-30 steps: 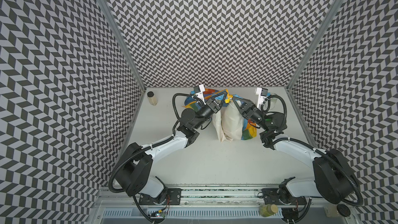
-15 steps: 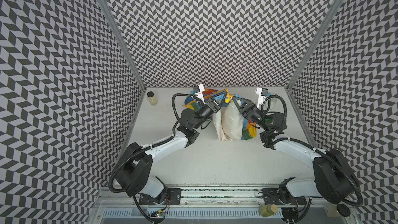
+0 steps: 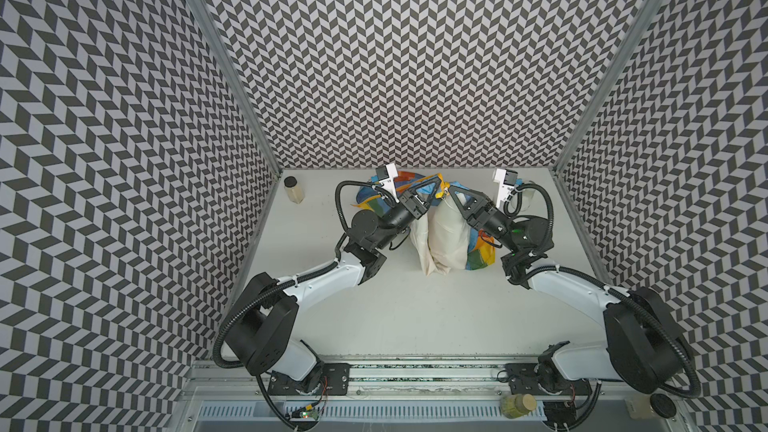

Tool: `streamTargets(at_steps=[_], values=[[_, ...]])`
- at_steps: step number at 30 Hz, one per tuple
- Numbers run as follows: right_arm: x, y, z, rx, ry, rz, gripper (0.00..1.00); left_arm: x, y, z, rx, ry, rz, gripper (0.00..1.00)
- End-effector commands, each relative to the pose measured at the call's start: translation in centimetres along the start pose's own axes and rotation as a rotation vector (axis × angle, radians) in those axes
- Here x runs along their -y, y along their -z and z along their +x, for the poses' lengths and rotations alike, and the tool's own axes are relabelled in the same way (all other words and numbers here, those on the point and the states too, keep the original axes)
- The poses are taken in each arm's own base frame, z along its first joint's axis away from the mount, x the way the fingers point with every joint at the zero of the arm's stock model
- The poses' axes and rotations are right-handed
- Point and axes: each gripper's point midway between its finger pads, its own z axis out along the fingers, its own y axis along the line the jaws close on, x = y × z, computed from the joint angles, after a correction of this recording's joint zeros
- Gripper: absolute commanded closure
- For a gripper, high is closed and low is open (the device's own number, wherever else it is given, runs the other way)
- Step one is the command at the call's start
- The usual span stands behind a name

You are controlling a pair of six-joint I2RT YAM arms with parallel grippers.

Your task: Zip up the jacket

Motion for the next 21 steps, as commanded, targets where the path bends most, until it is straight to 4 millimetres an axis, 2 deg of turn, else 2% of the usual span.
streamTargets(at_steps=[1,21], values=[[-3.33,0.28,-1.50,0.061,0.063,-0.094,1.00,2.34,-0.04,-1.14,0.037,-0.025,0.076,1.00],[-3.81,0.31,-1.49,0.056,0.069,-0.107,1.00,2.18,-0.01,-1.40,0.041,-0.015,0.077,1.00]])
